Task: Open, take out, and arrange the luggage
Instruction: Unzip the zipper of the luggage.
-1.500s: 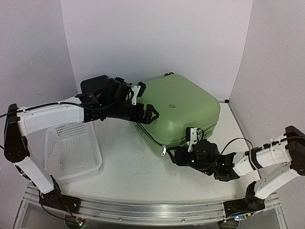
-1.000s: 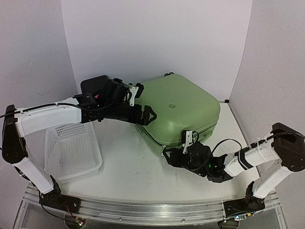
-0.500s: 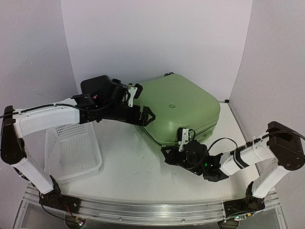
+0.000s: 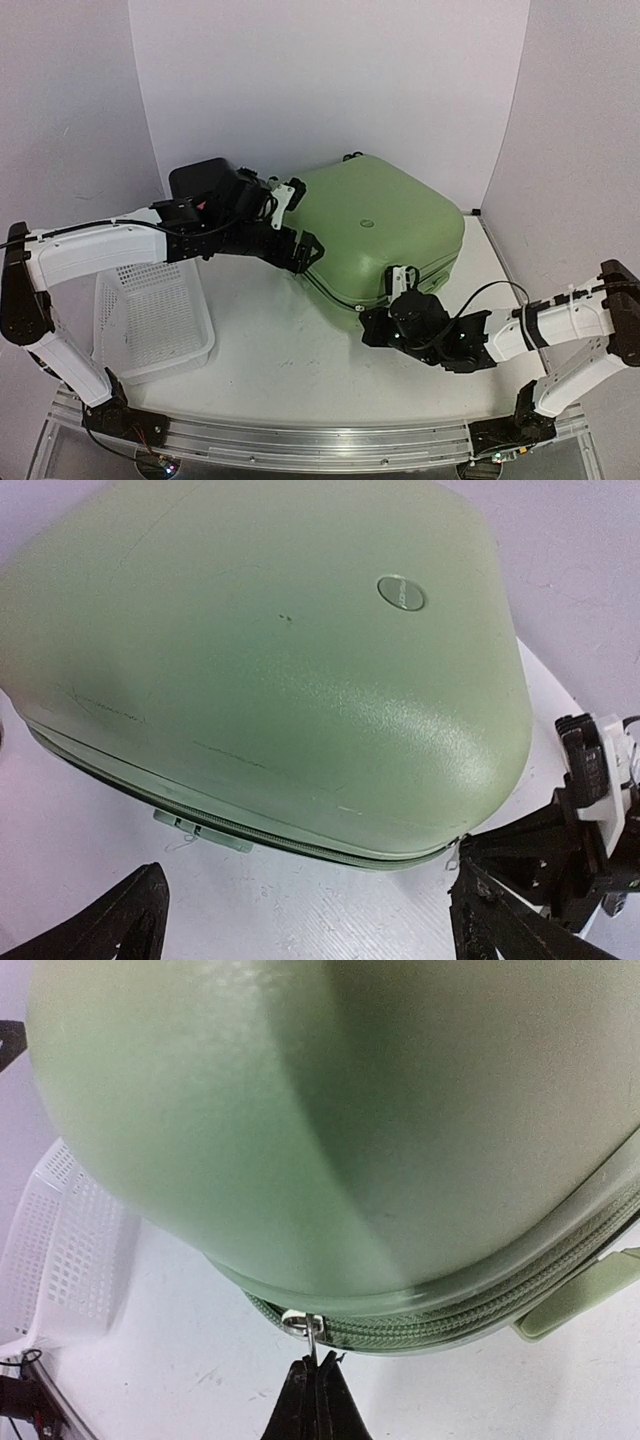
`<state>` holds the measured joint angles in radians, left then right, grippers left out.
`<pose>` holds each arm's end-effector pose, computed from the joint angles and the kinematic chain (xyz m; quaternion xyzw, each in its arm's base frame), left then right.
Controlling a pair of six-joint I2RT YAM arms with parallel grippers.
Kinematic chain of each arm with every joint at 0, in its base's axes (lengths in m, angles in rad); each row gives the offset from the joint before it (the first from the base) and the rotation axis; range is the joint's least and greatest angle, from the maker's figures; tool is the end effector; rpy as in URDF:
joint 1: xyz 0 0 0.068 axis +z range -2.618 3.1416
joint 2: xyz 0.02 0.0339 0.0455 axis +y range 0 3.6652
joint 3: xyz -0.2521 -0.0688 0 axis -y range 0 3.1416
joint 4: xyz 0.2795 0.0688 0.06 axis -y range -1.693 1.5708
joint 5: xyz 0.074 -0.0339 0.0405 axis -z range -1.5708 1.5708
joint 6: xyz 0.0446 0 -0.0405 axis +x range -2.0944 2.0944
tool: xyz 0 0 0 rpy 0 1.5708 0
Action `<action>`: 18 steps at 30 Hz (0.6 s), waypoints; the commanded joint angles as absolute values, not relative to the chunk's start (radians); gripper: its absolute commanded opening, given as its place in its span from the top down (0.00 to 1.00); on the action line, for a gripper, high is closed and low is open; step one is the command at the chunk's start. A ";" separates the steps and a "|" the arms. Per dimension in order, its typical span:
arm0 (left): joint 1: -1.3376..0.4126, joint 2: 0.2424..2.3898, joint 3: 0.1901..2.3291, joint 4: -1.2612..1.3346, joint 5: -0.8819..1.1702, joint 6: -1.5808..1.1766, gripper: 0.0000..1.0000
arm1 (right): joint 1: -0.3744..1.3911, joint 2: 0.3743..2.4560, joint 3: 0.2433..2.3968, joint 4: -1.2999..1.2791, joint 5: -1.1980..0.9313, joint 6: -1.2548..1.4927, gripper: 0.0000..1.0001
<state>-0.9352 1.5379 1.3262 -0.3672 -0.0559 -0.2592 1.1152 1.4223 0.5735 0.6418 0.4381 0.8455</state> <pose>0.2376 -0.3178 0.3005 0.2790 0.8338 -0.2472 0.4072 0.1597 0.2830 0.1692 0.0338 0.7694 0.4171 0.4826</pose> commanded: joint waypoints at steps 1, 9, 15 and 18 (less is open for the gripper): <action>-0.962 1.568 1.395 -0.347 -0.118 -0.136 0.01 | 1.079 1.406 0.596 0.497 0.567 0.734 1.00; -1.047 1.673 1.468 -0.275 -0.141 0.116 0.01 | 1.062 1.368 0.585 0.555 0.580 0.561 1.00; -1.075 1.713 1.434 -0.074 -0.079 0.176 0.00 | 1.045 1.223 0.453 0.715 0.519 0.484 1.00; -1.074 1.778 1.514 -0.073 -0.075 0.153 0.01 | 1.044 1.215 0.431 0.745 0.517 0.490 1.00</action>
